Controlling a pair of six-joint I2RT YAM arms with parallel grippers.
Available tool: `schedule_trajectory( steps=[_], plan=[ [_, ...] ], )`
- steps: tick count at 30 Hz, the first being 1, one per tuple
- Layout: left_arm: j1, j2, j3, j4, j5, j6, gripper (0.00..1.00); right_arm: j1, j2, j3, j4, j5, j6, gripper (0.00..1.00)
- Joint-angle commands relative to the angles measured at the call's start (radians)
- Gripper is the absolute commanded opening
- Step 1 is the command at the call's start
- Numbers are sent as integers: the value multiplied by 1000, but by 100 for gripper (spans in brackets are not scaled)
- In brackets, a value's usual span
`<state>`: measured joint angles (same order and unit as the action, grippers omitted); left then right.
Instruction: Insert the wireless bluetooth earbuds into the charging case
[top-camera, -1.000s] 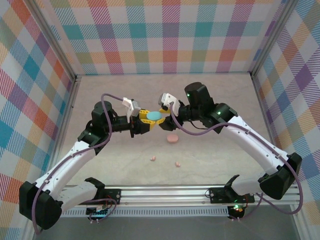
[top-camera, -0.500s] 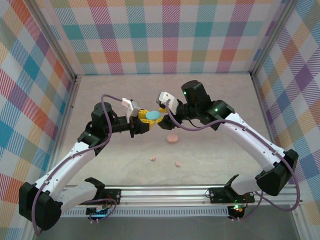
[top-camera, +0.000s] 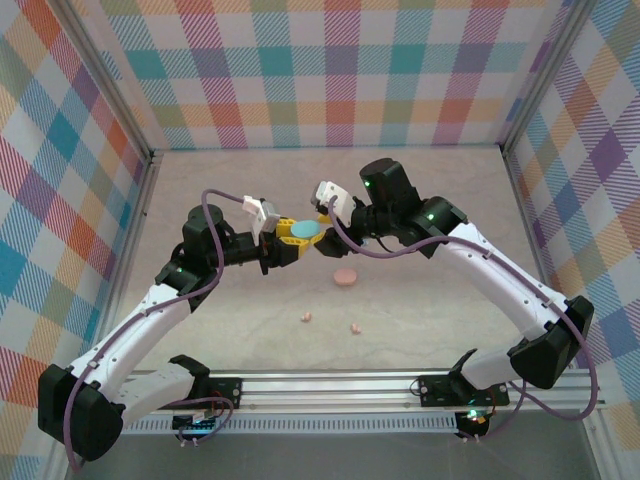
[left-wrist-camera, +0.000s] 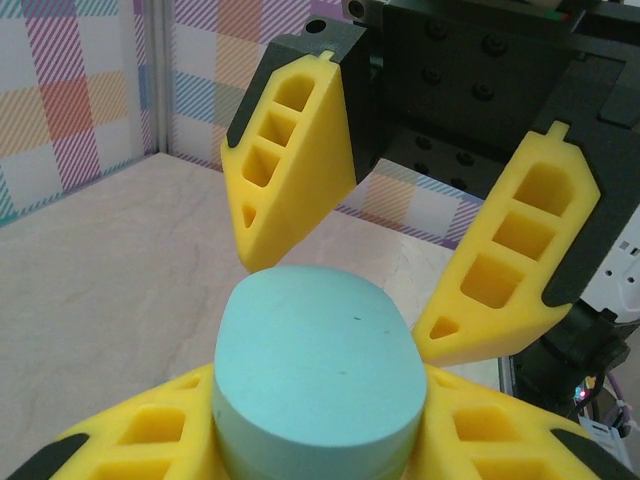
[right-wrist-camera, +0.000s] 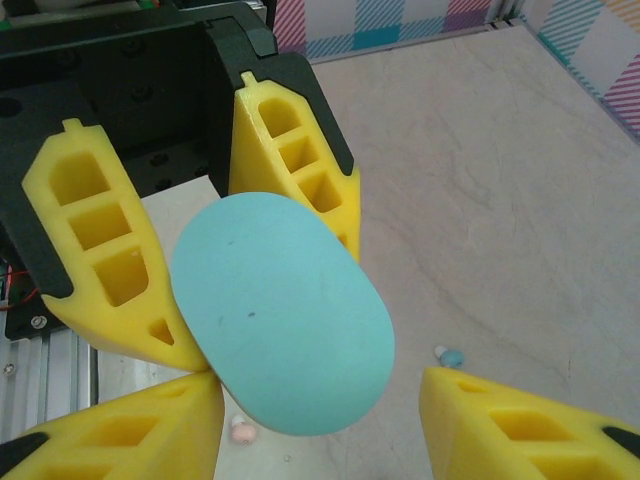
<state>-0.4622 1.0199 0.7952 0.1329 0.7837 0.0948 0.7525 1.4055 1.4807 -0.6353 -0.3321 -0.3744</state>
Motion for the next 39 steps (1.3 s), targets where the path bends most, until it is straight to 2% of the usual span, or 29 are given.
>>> schedule_trajectory(
  steps=[1,29,35,39],
  plan=[
    [-15,-12,4,-20,78,16,17,-5,13,56,80,44,27,55],
    [-15,16,13,-12,96,17,16,-65,16,101,48,72,187,55],
    [-15,-12,3,-28,71,20,16,-67,21,95,53,31,171,55],
    [-15,-5,15,-38,60,16,16,-67,-44,-21,132,-64,114,56]
  ],
)
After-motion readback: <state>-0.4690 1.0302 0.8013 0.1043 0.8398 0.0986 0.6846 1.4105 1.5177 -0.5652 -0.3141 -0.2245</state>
